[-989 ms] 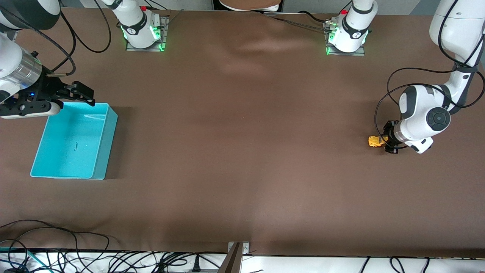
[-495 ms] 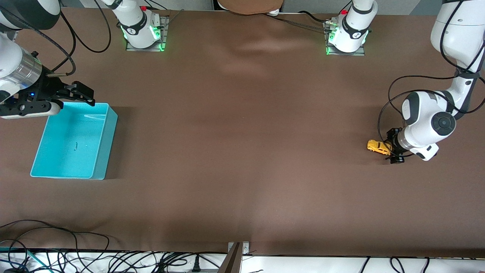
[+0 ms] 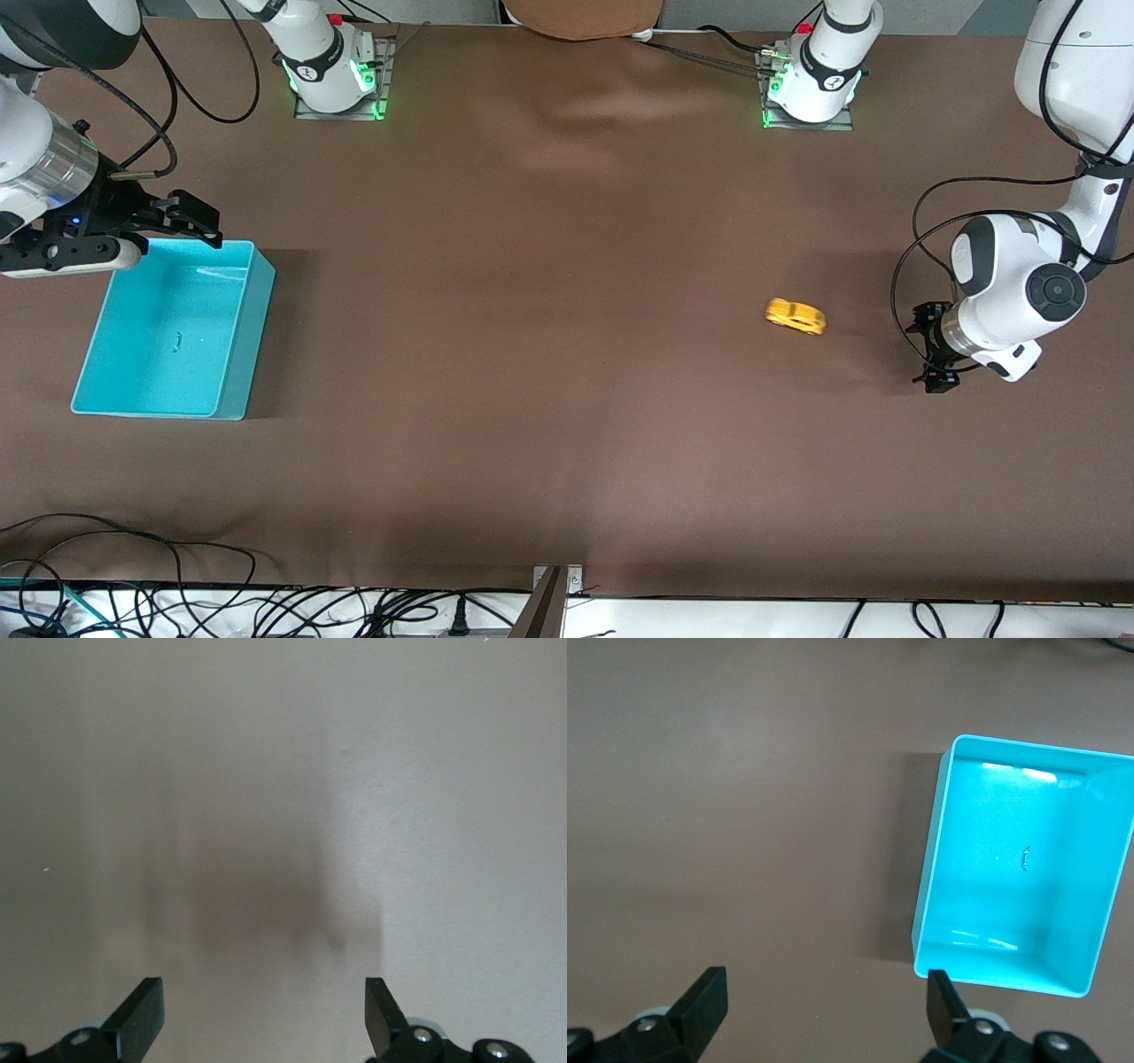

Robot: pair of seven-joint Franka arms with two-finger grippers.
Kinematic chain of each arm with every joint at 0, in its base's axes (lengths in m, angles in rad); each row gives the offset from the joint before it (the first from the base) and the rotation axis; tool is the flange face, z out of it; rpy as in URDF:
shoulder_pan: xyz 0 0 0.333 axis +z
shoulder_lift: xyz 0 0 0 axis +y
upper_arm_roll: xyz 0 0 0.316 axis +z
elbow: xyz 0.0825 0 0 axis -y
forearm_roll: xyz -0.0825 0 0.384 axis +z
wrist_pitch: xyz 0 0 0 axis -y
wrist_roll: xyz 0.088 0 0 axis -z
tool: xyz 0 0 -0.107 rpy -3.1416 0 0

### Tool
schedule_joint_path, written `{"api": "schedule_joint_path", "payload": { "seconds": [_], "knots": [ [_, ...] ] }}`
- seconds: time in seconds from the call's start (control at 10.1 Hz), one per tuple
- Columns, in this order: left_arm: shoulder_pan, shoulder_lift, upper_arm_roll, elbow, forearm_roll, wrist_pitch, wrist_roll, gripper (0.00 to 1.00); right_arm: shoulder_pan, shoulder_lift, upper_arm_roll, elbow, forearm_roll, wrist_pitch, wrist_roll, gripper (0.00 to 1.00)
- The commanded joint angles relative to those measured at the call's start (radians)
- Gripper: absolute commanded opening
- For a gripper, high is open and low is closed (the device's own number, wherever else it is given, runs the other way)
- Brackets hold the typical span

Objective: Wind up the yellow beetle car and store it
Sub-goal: 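Open the left gripper, releasing the car to roll toward the right gripper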

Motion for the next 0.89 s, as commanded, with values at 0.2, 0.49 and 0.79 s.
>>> {"api": "schedule_joint_path", "payload": {
  "seconds": [0.2,0.49,0.79],
  "knots": [
    [-0.004,-0.085,-0.044,0.032,0.006,-0.126,0.135,1.0,-0.001,0.0,0.002,0.002,-0.007,0.002,-0.001,1.0],
    [-0.001,-0.11,-0.07,0.193,-0.005,-0.356,0.425,1.0,-0.003,-0.002,0.001,0.002,-0.007,-0.002,-0.002,1.0],
    [0.001,-0.11,-0.091,0.314,-0.013,-0.532,0.75,1.0,-0.003,-0.003,0.001,0.004,-0.004,-0.004,-0.002,1.0]
  ]
}}
